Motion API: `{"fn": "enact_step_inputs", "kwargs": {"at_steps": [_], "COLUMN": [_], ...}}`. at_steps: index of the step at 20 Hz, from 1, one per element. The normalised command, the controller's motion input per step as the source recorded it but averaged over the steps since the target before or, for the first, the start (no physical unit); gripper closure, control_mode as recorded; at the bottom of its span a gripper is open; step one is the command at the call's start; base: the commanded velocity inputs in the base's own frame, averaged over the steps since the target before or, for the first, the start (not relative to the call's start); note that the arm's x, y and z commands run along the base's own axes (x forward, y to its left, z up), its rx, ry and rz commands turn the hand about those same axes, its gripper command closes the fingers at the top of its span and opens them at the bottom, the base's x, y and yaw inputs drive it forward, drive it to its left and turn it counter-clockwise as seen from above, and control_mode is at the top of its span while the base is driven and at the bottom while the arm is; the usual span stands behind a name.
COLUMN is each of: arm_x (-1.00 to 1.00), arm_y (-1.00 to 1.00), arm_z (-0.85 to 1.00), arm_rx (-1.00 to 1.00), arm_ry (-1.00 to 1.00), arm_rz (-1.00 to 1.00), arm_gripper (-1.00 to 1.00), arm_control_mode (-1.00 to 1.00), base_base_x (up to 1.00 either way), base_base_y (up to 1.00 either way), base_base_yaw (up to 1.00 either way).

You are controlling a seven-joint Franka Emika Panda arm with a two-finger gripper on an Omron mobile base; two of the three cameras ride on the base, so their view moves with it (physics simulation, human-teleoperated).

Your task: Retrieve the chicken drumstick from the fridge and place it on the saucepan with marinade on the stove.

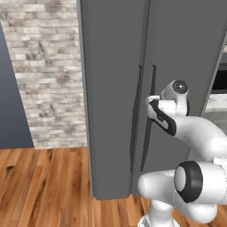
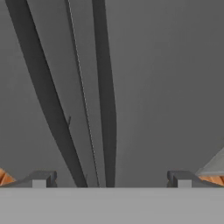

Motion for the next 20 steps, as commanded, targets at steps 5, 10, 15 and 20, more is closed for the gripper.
{"fn": "enact_step_inputs", "kwargs": {"at_steps": [5, 10, 15, 20], "arm_x": [0.48, 0.40, 0.41, 0.47], "arm_y": [-0.05, -0.14, -0.14, -0.03], "arm_z": [-0.14, -0.10, -0.13, -0.17], "arm_rx": [0.00, 0.00, 0.00, 0.00], "arm_ry": [0.01, 0.01, 0.01, 0.01], "arm_rz": [0.00, 0.00, 0.00, 0.00], "arm_gripper": [-1.00, -1.00, -1.00, -1.00], "arm_control_mode": [-1.00, -1.00, -1.00, -1.00], "base_base_x": [0.00, 0.00, 0.00, 0.00], "base_base_y": [0.00, 0.00, 0.00, 0.00], "base_base_yaw": [0.00, 0.00, 0.00, 0.00]}}
